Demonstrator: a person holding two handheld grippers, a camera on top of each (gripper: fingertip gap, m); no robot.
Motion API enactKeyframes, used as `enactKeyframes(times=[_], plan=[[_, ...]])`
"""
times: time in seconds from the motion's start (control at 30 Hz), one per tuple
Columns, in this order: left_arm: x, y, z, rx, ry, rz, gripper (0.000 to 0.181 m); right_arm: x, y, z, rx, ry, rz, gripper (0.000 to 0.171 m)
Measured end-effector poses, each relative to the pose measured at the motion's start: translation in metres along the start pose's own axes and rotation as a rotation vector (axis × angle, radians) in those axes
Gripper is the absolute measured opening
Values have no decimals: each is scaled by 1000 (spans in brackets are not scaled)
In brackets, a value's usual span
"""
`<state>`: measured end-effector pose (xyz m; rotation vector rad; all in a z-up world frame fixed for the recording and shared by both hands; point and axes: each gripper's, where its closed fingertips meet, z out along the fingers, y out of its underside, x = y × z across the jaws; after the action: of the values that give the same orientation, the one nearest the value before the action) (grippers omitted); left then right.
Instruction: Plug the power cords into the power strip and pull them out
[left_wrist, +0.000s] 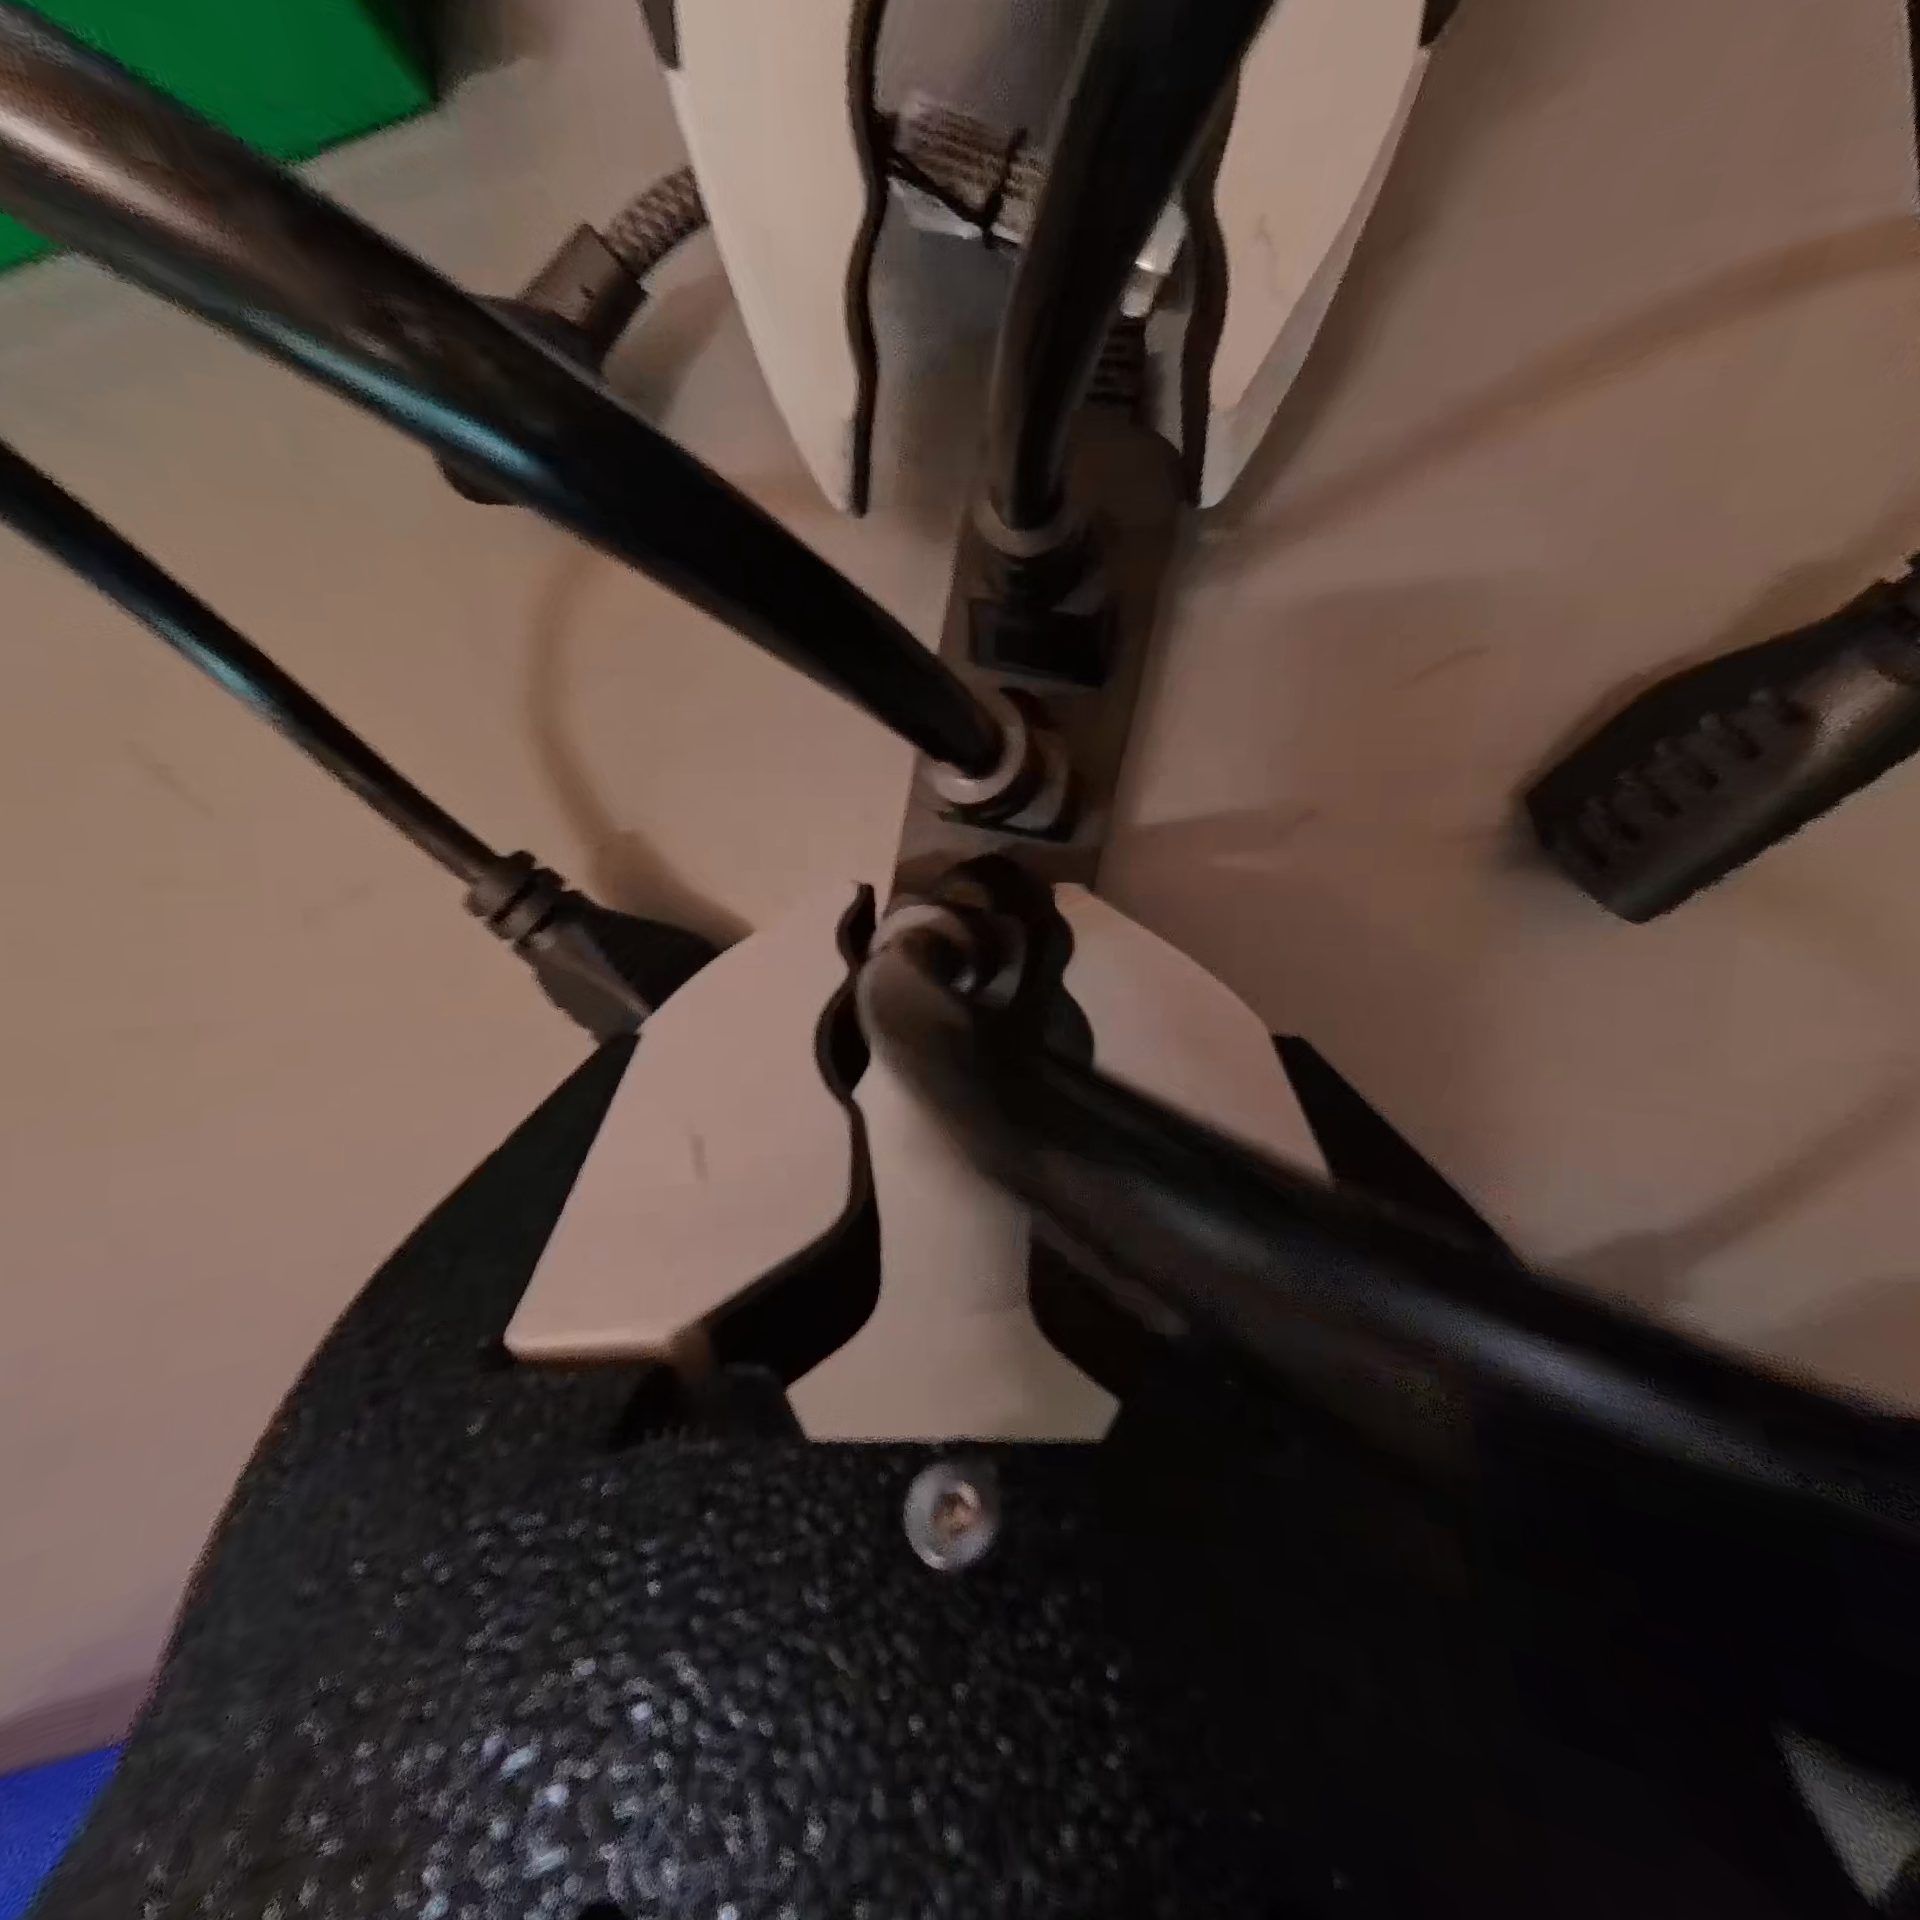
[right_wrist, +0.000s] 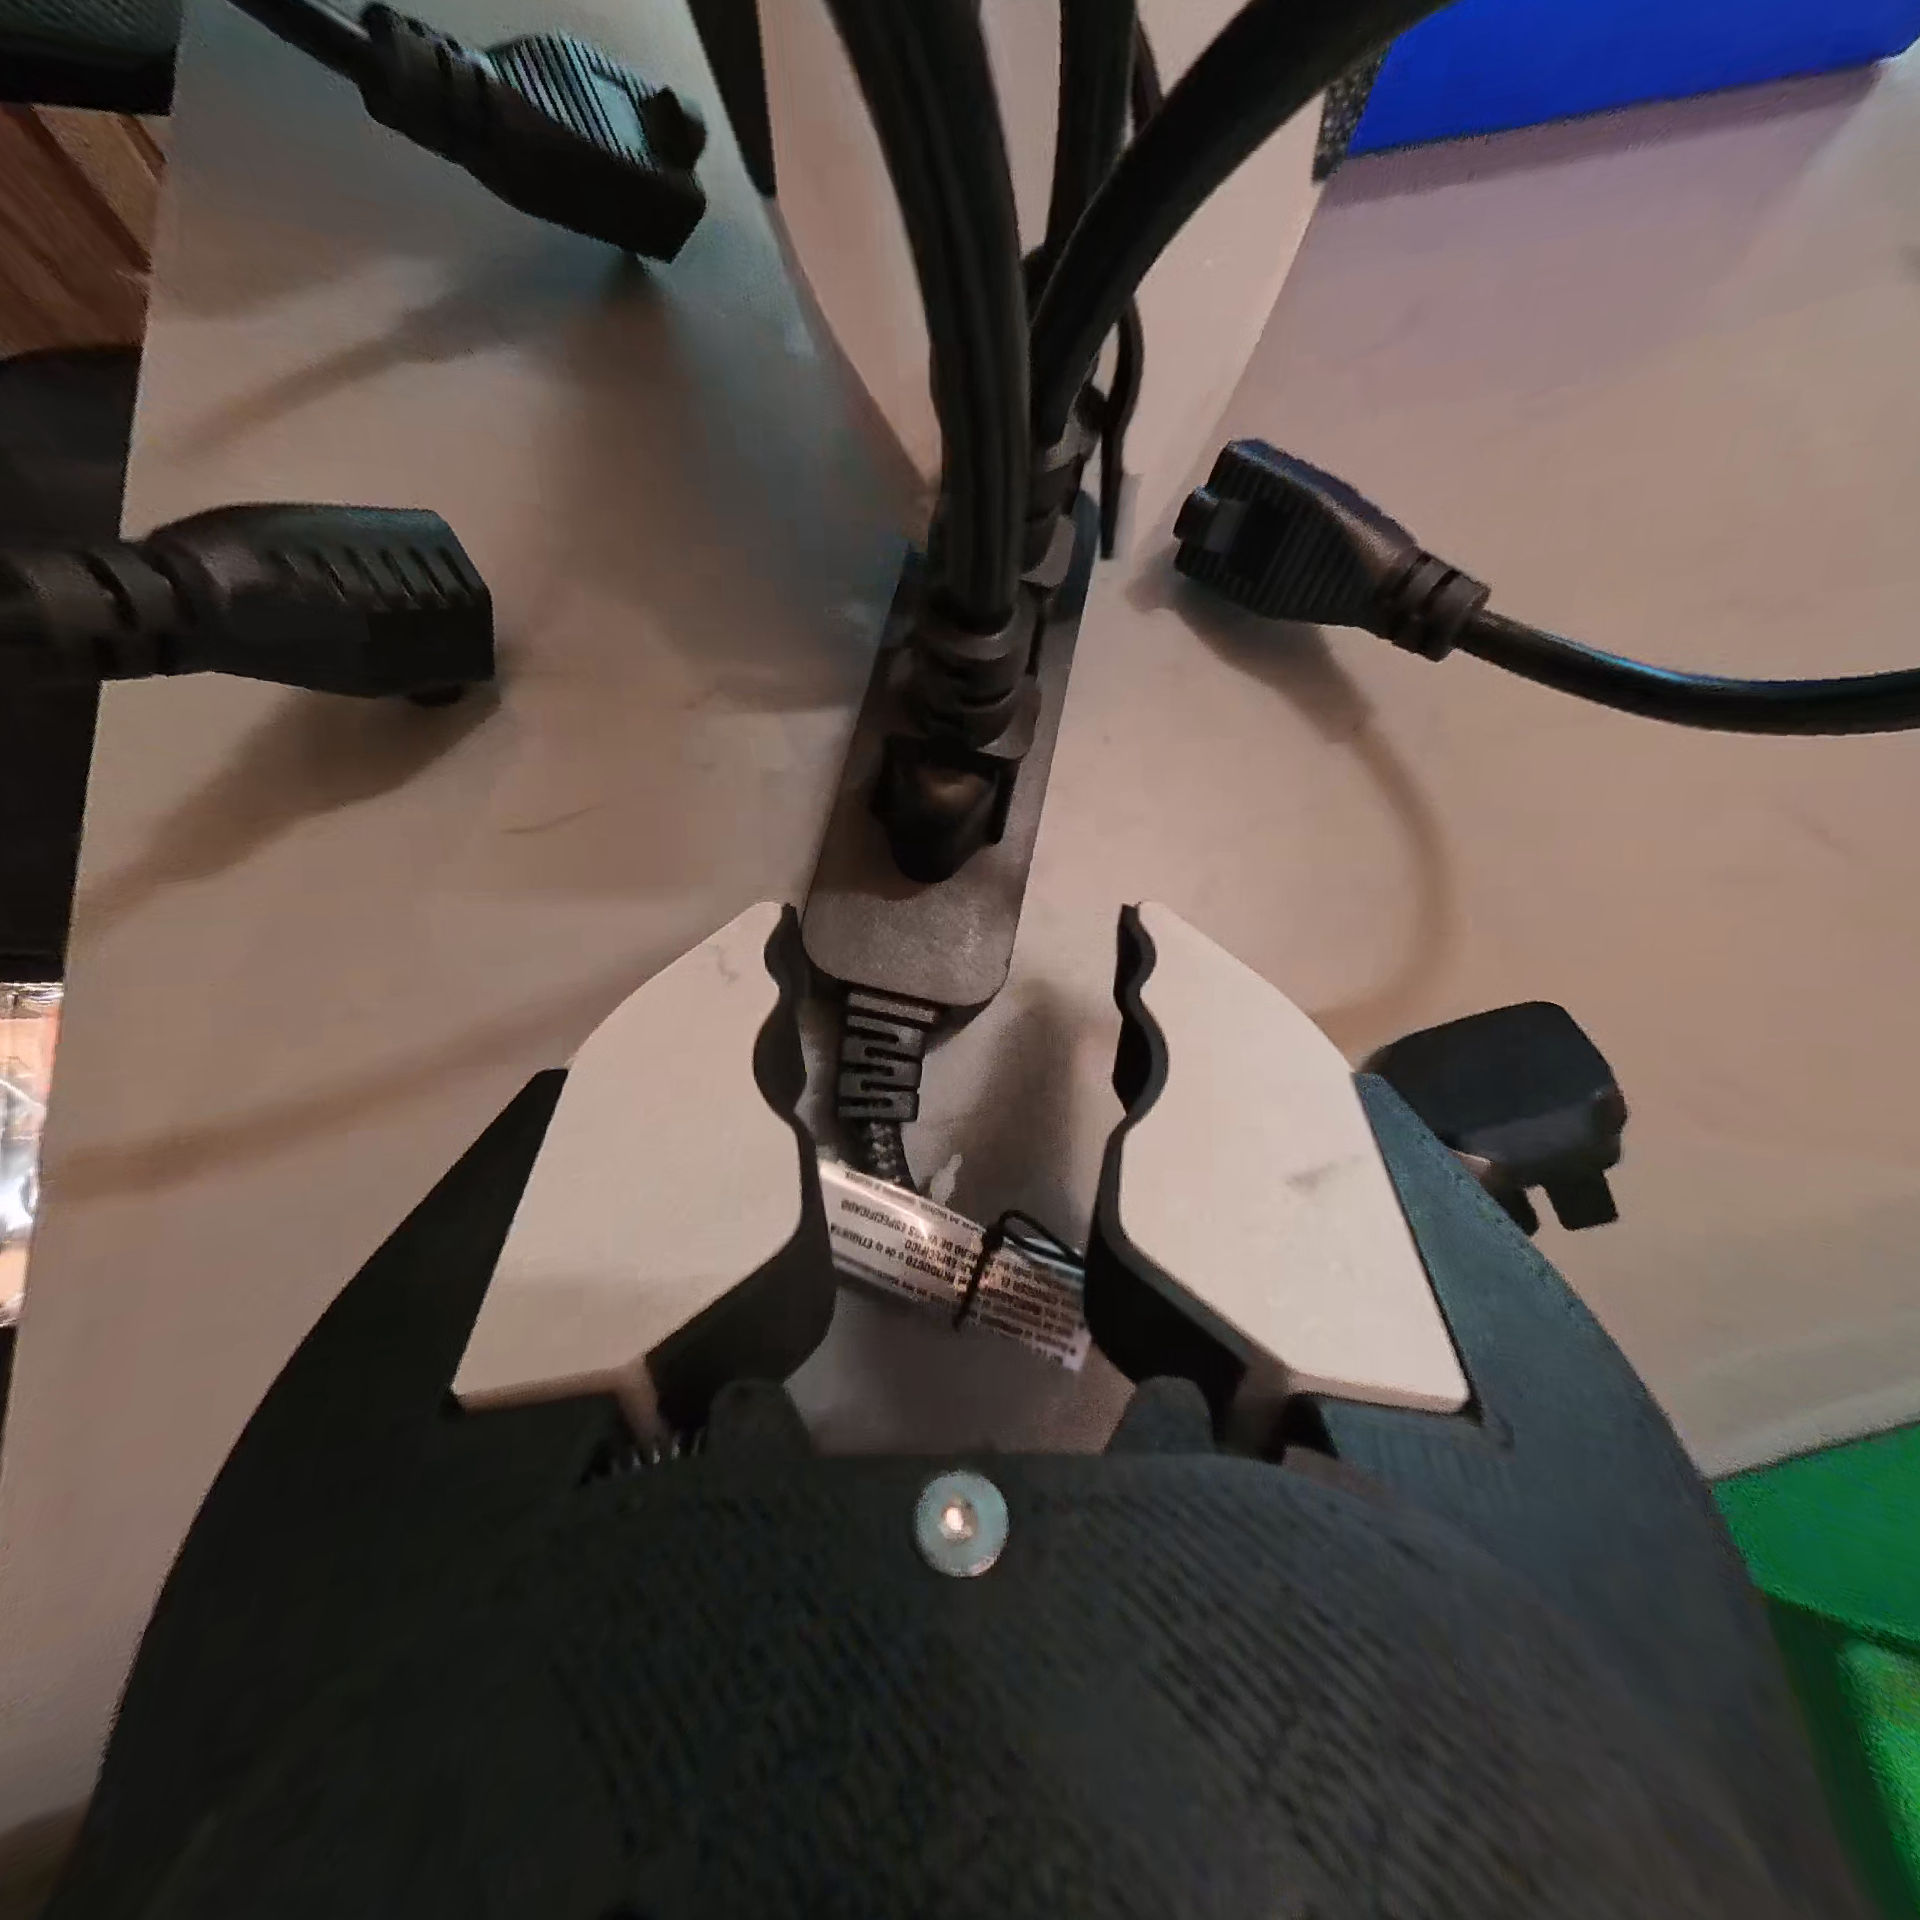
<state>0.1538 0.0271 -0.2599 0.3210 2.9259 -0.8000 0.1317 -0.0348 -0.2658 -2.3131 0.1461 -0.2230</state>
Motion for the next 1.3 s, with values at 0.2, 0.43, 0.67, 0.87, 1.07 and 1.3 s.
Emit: enactKeyframes(times=[0.2,0.43,0.67,0.87,1.07,1.3], plan=[[4,3,5,-39,84,-13,27,1,-25,-8,124,-13,129,46],[6,4,5,-118,98,-44,26,1,-31,3,88,16,170,34],[16,7,2,-221,80,-108,26,-10,-23,16,16,-21,95,31],[19,8,1,-256,32,-154,26,-11,-25,20,39,15,61,26],[19,8,1,-253,41,-136,26,-11,-26,20,82,31,76,26],[18,6,3,-273,27,-221,25,-10,-25,14,75,95,104,25]])
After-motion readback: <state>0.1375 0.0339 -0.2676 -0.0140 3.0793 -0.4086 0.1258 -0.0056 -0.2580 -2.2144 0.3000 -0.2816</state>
